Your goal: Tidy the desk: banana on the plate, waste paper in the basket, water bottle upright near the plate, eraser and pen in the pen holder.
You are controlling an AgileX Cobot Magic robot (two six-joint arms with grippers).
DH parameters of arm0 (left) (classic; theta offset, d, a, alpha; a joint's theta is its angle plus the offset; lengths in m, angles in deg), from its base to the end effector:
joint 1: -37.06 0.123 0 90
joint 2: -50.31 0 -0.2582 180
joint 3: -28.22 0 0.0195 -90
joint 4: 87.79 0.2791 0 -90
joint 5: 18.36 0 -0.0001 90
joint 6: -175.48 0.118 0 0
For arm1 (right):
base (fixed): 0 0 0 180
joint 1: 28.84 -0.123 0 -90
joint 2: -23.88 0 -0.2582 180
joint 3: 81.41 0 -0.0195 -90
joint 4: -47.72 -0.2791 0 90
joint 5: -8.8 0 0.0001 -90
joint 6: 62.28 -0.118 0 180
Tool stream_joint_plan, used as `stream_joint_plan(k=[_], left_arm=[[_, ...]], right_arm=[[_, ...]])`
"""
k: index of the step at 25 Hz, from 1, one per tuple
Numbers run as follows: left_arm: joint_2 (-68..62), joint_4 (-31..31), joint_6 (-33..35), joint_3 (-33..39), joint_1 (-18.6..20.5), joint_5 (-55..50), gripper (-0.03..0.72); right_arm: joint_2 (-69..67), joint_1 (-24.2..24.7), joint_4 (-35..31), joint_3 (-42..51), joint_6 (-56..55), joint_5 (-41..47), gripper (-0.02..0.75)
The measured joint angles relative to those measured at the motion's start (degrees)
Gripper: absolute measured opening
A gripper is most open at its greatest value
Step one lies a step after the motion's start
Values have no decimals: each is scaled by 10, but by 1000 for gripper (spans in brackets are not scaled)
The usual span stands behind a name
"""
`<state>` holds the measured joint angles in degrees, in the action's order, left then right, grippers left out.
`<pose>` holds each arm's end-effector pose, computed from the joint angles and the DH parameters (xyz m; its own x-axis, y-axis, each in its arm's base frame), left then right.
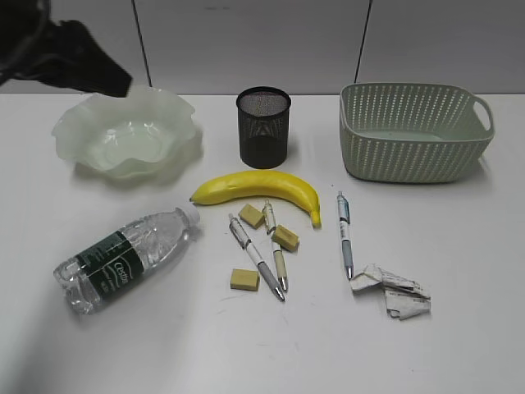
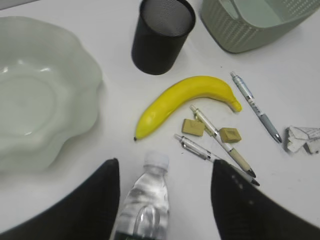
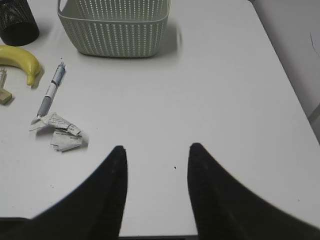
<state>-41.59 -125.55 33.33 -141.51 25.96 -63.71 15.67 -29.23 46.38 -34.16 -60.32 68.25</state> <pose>0.3360 -0.1183 0.2589 -0.6794 0.2813 -0.6777 0.5602 0.7953 -0.2314 0.0702 0.0029 0.2844 -0.4204 -0.0252 -0.9070 -0.0345 0.9993 -0.0118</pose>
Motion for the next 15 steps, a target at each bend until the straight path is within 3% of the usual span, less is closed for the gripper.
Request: stream_joint_plan(k=[7,15], left_arm=[[-179,107,4,-157,-116,-55,450],[-348,175,2,-320,-156,-135,452]], right_arm=[[0,0,0,0,1,0,330],[0,0,0,0,1,0,330]])
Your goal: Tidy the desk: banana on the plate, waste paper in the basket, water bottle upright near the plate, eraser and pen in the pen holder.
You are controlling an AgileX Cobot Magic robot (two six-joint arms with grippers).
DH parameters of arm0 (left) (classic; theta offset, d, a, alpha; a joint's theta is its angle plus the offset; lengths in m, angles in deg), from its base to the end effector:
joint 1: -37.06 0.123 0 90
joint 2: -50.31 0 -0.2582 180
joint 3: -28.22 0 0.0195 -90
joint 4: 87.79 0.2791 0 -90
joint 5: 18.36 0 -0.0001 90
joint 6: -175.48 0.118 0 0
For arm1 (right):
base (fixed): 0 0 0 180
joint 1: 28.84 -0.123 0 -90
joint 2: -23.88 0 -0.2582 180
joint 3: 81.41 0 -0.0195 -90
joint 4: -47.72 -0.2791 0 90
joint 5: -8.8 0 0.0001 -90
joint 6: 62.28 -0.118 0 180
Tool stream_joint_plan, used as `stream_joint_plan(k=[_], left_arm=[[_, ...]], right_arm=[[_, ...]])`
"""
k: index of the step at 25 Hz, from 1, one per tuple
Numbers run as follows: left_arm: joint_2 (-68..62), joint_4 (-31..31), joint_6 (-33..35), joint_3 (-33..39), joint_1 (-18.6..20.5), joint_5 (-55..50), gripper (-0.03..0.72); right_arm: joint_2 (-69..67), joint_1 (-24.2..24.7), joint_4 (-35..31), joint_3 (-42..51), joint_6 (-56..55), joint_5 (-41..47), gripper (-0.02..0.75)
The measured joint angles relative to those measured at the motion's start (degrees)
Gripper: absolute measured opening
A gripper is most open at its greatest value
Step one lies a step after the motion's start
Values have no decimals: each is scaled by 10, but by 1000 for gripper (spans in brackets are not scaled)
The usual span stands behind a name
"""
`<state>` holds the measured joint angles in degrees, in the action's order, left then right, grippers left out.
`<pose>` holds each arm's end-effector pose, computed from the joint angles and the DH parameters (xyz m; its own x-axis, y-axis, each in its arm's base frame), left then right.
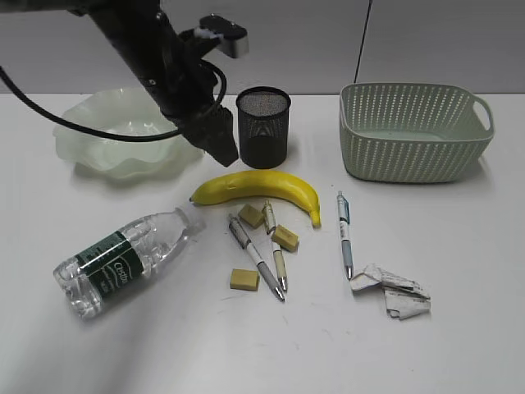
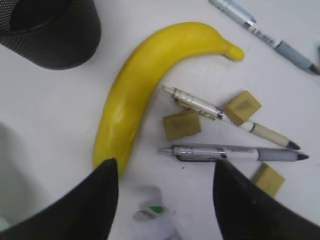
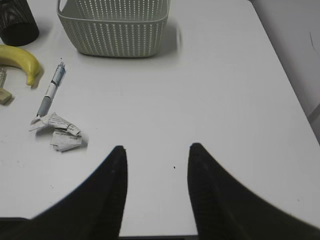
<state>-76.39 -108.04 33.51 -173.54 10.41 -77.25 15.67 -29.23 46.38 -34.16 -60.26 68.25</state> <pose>0.3985 -0.2391 0.1696 -0.5234 0.7518 -0.4011 0.8424 0.5274 -0.1109 0.0702 0.0029 0.2844 -0.4204 -0.0262 -0.9070 -0.0349 0.9993 -0.0127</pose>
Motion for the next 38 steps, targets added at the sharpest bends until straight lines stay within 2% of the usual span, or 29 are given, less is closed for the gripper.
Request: stream_joint_plan(k=[6,12,24,33,35,37,38], left_arm=[[-76,86,-15,-69,-10,-18,480],[-117,94,-19,-80,-11,2,547],[-151,111,-19,-80,-11,70,551],[-166,119,-19,-81,-23,84,473],[-169,134,-19,-81,-30,84,418],[-169,154,-19,-81,-36,82,313],[-168,160,-19,-81,-37,81,317]], right_arm=[[0,0,0,0,-1,0,330],[0,0,0,0,-1,0,330],[0,0,0,0,0,0,330],[0,0,1,0,0,0,330],[0,0,1,0,0,0,330],[0,0,1,0,0,0,330],[0,0,1,0,0,0,330]])
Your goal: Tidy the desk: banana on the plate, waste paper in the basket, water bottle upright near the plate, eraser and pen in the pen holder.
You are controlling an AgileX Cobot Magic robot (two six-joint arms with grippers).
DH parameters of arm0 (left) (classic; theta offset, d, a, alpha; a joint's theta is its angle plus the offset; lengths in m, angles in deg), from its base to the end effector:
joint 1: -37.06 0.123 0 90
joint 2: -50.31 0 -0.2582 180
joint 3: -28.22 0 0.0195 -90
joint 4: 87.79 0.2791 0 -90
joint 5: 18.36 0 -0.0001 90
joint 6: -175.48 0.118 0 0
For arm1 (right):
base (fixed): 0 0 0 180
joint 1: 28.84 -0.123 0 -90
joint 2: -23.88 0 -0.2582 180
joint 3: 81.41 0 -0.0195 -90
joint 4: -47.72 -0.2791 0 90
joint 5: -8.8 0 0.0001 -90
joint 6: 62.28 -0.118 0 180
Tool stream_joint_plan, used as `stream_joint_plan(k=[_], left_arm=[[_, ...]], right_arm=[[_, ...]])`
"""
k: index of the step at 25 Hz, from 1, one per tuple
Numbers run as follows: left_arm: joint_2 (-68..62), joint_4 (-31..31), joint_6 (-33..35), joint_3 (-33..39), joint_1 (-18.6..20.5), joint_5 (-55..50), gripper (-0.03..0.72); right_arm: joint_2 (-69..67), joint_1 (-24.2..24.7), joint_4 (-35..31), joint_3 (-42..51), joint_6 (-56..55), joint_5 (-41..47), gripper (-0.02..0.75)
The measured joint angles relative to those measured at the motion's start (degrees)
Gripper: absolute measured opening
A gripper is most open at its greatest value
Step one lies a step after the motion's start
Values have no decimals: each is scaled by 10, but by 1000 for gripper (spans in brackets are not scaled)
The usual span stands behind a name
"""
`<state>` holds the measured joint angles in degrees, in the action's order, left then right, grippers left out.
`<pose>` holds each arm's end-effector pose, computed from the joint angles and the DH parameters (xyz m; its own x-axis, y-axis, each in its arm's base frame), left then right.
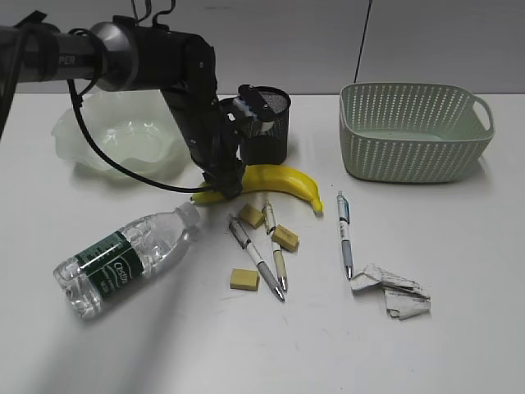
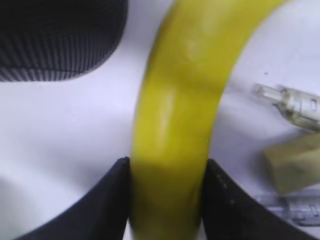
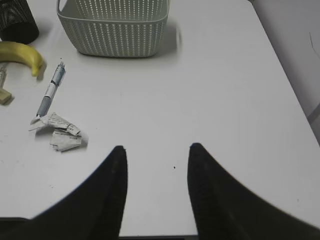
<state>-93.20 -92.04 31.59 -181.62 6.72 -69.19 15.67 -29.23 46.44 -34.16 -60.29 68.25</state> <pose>0.4303 -0.2597 0.0689 -0.4088 0.8764 -0.2546 0.8899 0.4446 0.1017 0.0702 0.0027 0.2844 -0.4204 -0.0262 -0.9070 -0.0341 0.9993 -0.0131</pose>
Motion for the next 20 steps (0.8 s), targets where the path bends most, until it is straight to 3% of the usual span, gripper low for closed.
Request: stream_joint_plan(k=[9,17,20], left_arm=[[39,7,0,0,-2,-37,317],[162,-29,0,0,-2,-78,317],[204,-31,-11,0,16,-73,317]], right_arm=[[0,0,0,0,0,0,330],[0,0,0,0,0,0,330],[0,0,0,0,0,0,330]])
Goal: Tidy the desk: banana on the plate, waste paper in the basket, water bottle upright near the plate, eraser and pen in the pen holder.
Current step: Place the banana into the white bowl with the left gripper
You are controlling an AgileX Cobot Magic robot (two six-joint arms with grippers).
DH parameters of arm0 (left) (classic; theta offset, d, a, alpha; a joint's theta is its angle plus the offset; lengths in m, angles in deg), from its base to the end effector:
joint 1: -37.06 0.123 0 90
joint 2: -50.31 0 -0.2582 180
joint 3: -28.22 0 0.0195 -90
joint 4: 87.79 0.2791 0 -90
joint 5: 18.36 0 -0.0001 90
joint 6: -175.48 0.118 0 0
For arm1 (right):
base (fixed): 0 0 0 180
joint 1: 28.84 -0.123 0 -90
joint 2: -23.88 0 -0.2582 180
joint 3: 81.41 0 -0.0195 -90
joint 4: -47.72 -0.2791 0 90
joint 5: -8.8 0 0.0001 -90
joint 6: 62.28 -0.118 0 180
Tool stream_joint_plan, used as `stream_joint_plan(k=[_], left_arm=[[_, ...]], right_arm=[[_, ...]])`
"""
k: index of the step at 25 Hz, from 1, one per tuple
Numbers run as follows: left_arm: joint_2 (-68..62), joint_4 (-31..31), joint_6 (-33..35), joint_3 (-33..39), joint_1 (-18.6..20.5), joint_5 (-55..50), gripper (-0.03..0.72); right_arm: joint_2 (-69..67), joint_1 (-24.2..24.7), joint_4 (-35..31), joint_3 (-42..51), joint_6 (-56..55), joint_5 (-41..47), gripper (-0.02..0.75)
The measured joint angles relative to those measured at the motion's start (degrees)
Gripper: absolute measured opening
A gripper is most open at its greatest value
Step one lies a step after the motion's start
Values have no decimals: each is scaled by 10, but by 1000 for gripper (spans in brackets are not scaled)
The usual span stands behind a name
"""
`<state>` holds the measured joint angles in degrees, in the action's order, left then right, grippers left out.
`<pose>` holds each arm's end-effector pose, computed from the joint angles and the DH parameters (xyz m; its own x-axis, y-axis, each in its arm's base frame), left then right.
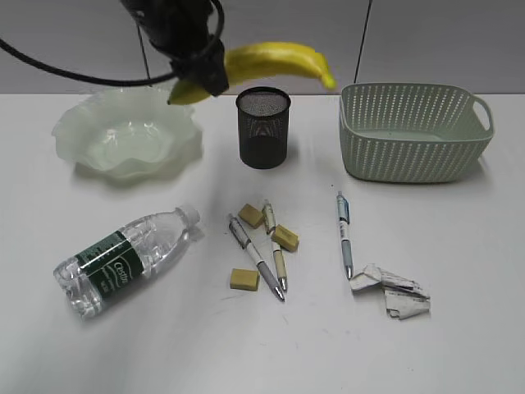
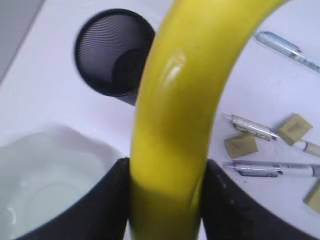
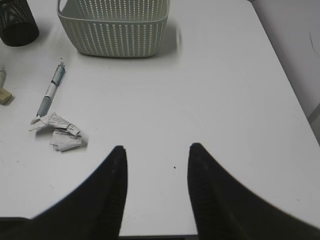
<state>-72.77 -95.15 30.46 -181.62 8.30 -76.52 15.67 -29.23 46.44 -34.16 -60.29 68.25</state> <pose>0.4121 -0.2408 0.2402 -0.3872 0.7979 -0.4620 0.8455 0.5071 0.1671 0.0702 0.0027 0.2844 -0.4204 -0.0262 -0.9070 -0.0341 0.9993 -0.0131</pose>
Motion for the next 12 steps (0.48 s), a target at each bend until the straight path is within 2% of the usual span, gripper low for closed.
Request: stream_joint_plan(k=[2,6,9,12], left_arm=[[15,2,-27,0,26,10,317],[14,11,-74,1,103,5,317],[14,13,-90,1,154,13,317],[9,13,-93,1,187,27,317]], right_arm=[[0,0,0,0,0,0,330],[0,0,0,0,0,0,330],[0,0,0,0,0,0,330],[0,0,0,0,0,0,330]])
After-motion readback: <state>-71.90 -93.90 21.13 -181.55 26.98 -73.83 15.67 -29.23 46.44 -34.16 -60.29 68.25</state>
